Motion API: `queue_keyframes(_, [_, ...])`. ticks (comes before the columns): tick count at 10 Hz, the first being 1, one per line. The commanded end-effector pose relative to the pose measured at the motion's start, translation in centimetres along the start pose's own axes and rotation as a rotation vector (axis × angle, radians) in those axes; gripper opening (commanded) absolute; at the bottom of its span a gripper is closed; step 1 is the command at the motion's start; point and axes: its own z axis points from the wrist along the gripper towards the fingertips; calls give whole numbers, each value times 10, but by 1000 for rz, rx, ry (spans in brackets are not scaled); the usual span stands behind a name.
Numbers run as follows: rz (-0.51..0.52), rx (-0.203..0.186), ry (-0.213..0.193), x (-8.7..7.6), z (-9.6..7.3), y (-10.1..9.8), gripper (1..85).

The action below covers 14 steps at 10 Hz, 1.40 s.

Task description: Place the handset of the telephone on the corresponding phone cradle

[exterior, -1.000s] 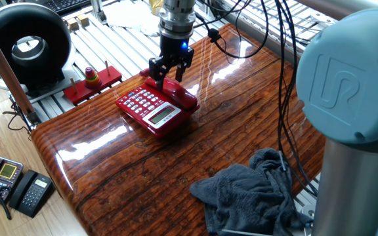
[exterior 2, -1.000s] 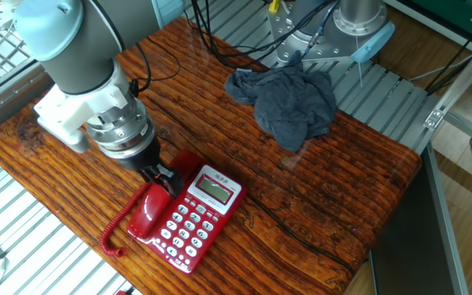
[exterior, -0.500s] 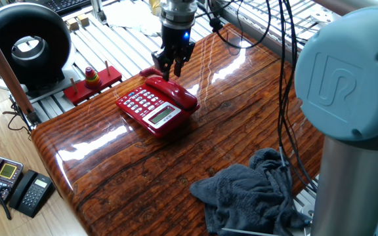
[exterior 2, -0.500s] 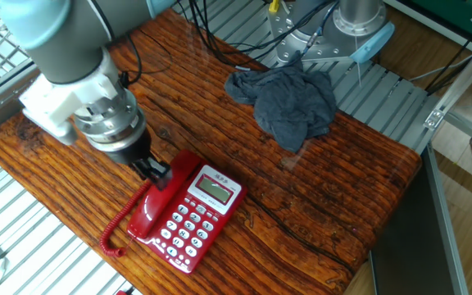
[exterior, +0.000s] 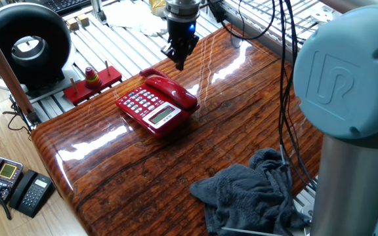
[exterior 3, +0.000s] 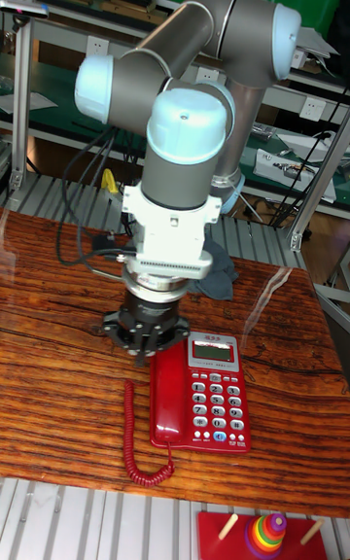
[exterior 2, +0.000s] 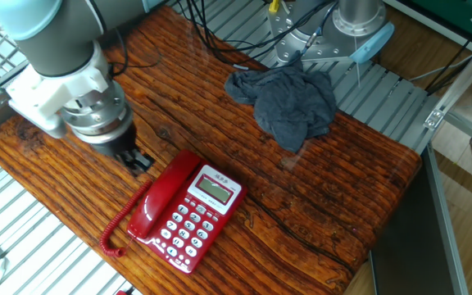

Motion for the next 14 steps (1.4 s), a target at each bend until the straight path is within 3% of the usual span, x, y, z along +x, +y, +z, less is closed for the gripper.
queue_keyframes(1, [9,42,-3,-6,0,-31,10])
queue_keyframes(3, [36,22,1,-4,2,-30,10])
queue_keyframes(10, [28,9,15,0,6,-30,10])
queue_keyframes(14, [24,-47,33,4,19,-26,10])
